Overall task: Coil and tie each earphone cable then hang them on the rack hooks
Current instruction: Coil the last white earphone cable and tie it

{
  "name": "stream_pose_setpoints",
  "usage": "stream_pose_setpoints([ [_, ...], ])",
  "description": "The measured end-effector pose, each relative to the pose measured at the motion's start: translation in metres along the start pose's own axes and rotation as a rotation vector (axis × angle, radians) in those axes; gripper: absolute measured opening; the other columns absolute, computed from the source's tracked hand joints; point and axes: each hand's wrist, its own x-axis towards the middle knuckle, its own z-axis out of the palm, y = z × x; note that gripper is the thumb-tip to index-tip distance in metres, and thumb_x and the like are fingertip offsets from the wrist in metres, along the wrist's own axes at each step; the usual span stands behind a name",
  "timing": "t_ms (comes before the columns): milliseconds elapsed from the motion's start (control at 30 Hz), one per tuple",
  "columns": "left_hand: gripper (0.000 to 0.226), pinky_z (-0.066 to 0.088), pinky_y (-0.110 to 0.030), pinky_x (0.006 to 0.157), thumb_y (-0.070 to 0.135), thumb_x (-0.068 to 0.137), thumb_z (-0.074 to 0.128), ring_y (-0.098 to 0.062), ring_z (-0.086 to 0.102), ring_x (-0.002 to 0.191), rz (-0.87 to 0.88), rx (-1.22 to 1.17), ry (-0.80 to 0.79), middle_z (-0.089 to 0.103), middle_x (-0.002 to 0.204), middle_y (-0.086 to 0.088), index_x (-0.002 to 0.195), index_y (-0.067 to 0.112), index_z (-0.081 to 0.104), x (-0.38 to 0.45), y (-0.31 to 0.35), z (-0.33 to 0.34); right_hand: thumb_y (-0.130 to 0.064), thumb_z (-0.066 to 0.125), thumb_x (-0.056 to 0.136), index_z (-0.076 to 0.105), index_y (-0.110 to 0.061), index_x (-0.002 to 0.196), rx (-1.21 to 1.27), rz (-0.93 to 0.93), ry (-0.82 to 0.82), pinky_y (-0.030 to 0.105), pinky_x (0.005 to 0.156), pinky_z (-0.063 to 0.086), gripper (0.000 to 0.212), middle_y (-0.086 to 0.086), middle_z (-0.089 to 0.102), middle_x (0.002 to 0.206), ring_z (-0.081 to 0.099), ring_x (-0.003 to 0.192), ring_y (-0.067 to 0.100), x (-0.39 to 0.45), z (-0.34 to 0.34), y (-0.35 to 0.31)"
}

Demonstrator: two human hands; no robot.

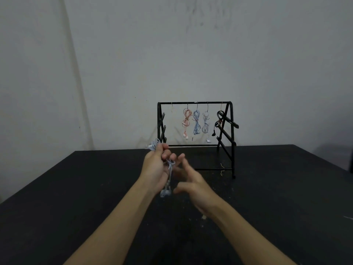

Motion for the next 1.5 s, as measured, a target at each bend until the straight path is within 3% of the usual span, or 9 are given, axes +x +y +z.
stream_pose_setpoints([
  [133,0.031,0.023,-0.014,0.030,0.026,0.102,0.029,-0.003,0.024,0.033,-0.023,0.047,-0.017,0.030,0.044,0.007,0.079,0.012,0.045,0.003,0.007,-0.006,-0.006,0.047,0.094,0.061,-0.008,0.107,-0.020,-0.004,-0.103,0.023,0.073,0.044,0.020,-0.005,0.062,0.076,0.062,0.081,0.009,-0.007,0.009,0.005],
  [267,0.031,0.019,-0.015,0.030,0.028,0.102,0.027,-0.003,0.022,0.033,-0.001,0.204,-0.028,0.031,0.044,0.007,0.082,0.013,0.045,0.007,0.010,-0.022,-0.019,0.043,0.098,0.066,-0.012,0.096,-0.125,0.041,-0.025,0.025,0.069,0.049,0.024,-0.001,0.052,0.065,0.063,0.071,0.011,-0.011,0.004,-0.001],
  [367,0.030,0.028,-0.018,0.036,0.026,0.102,0.027,-0.004,0.025,0.036,0.014,0.323,0.003,0.032,0.048,0.007,0.084,0.012,0.046,0.007,0.006,-0.031,-0.020,0.051,0.095,0.069,-0.014,0.099,-0.575,-0.106,0.037,0.023,0.060,0.046,0.019,0.002,0.057,0.069,0.054,0.064,0.007,-0.011,-0.005,-0.005],
  [500,0.028,0.038,-0.025,0.052,0.023,0.102,0.029,-0.007,0.034,0.044,0.113,0.702,0.015,0.035,0.056,0.004,0.087,0.011,0.050,0.004,-0.004,-0.037,-0.022,0.055,0.092,0.069,-0.017,0.104,-1.123,-0.391,0.142,0.035,0.075,0.049,0.020,0.007,0.058,0.089,0.057,0.080,0.019,-0.006,-0.014,-0.011],
  [833,0.042,0.033,-0.014,0.049,0.036,0.102,0.026,-0.004,0.037,0.049,-0.157,1.174,-0.434,0.046,0.060,0.004,0.074,0.016,0.051,-0.009,-0.003,-0.031,-0.010,0.067,0.081,0.071,-0.015,0.097,-1.061,-0.523,0.073,0.024,0.078,0.048,0.016,0.003,0.062,0.092,0.055,0.080,0.010,0.002,-0.026,-0.021],
  [1033,0.029,0.028,-0.019,0.051,0.013,0.095,0.023,-0.007,0.033,0.051,-0.489,0.665,-0.430,0.055,0.068,-0.009,0.092,0.004,0.050,-0.010,-0.005,-0.034,-0.019,0.076,0.074,0.068,-0.018,0.094,-0.941,-0.457,0.121,0.022,0.070,0.048,0.021,0.000,0.059,0.090,0.055,0.080,0.010,-0.001,-0.031,-0.015],
  [1200,0.030,0.024,-0.015,0.045,0.008,0.083,0.020,-0.005,0.028,0.041,-0.622,0.605,-0.490,0.063,0.070,-0.021,0.094,-0.002,0.046,-0.009,-0.004,-0.033,-0.016,0.068,0.083,0.048,-0.029,0.134,-0.839,-0.313,-0.116,0.021,0.099,0.043,0.057,-0.012,0.039,0.138,0.044,0.121,0.003,-0.005,-0.032,-0.023],
  [1333,0.034,0.025,-0.015,0.045,0.000,0.078,0.020,-0.004,0.026,0.041,-0.632,0.588,-0.493,0.061,0.074,-0.022,0.096,-0.001,0.049,-0.007,-0.003,-0.034,-0.013,0.066,0.085,0.060,-0.019,0.125,-0.815,-0.297,-0.111,0.023,0.073,0.054,0.041,-0.008,0.065,0.103,0.065,0.074,0.008,-0.006,-0.031,-0.025],
  [1500,0.025,0.030,-0.015,0.045,-0.001,0.077,0.022,-0.005,0.032,0.045,-0.650,0.529,-0.434,0.045,0.065,-0.003,0.084,0.003,0.046,-0.003,-0.001,-0.037,-0.014,0.066,0.086,0.070,-0.016,0.110,-0.944,-0.471,-0.018,0.020,0.076,0.052,0.025,0.001,0.069,0.100,0.064,0.084,0.008,-0.006,-0.034,-0.011],
])
